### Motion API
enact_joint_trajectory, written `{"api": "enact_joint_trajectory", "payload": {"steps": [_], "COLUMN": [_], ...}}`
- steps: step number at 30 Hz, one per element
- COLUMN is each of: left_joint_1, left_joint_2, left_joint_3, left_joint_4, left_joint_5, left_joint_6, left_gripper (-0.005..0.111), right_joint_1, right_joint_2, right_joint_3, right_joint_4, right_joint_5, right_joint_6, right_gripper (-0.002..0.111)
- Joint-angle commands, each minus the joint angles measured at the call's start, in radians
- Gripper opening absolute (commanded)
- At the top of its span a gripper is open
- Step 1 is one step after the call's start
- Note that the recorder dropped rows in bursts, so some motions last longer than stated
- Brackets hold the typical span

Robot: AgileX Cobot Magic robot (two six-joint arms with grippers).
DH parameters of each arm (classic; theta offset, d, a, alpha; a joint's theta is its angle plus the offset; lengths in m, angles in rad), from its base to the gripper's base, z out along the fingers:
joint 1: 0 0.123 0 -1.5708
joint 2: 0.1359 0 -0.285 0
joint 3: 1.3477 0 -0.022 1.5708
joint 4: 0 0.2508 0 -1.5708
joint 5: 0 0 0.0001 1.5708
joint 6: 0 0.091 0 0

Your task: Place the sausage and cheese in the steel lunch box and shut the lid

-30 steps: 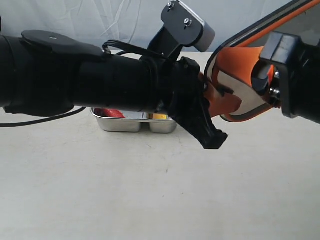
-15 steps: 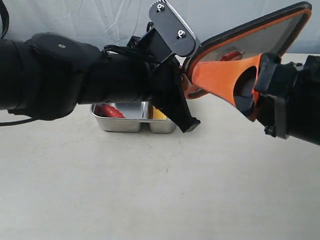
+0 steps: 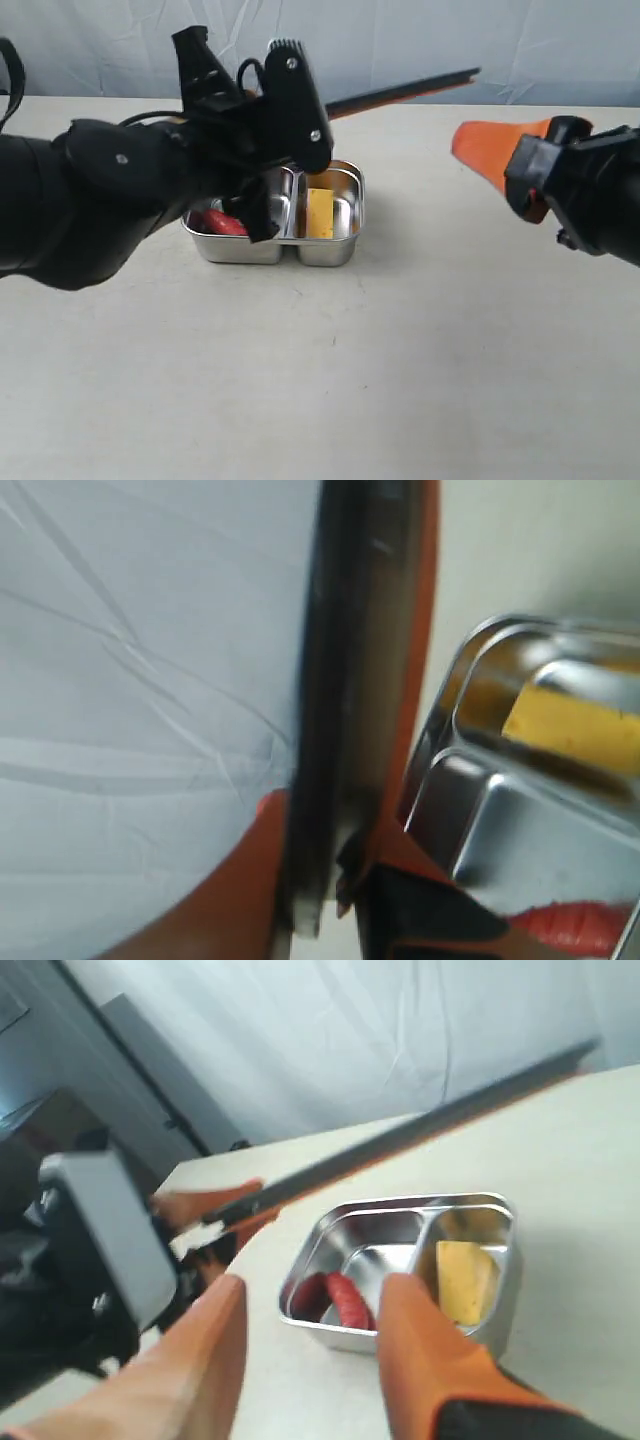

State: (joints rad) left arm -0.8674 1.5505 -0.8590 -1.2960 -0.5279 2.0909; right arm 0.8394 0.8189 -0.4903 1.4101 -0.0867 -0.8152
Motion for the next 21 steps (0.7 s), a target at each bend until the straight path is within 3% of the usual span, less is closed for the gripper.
{"api": "enact_joint_trajectory", "payload": {"steps": [1, 6, 10, 15, 19, 21], "left_joint_1": [-0.002, -0.002, -0.002, -0.002, -0.002, -0.002], "left_joint_2": [-0.055, -0.123, -0.178, -0.223, -0.265, -0.285], "left_joint_3": [0.116, 0.221, 0.232, 0.255, 0.307, 0.328], "left_joint_4": [0.04, 0.108, 0.128, 0.045, 0.061, 0.077], "left_joint_5": [-0.092, -0.195, -0.215, -0.217, -0.202, -0.203], "left_joint_6": [0.037, 0.009, -0.015, 0.014, 0.012, 0.012], "left_gripper": [0.0, 0.0, 0.0, 0.0, 0.0, 0.0], "right_joint_1": [-0.034, -0.221, -0.46, -0.728, -0.865, -0.9], "right_joint_2": [0.036, 0.146, 0.306, 0.555, 0.758, 0.877], "right_joint_3": [0.004, -0.005, -0.105, -0.363, -0.582, -0.674], "right_joint_4": [0.004, -0.008, -0.127, -0.249, -0.219, -0.146], "right_joint_5": [-0.107, 0.071, 0.44, 0.901, 1.265, 1.308], "right_joint_6": [-0.004, -0.026, -0.026, -0.034, -0.07, -0.087], "right_gripper": [0.026, 0.027, 0.027, 0.027, 0.027, 0.027]}}
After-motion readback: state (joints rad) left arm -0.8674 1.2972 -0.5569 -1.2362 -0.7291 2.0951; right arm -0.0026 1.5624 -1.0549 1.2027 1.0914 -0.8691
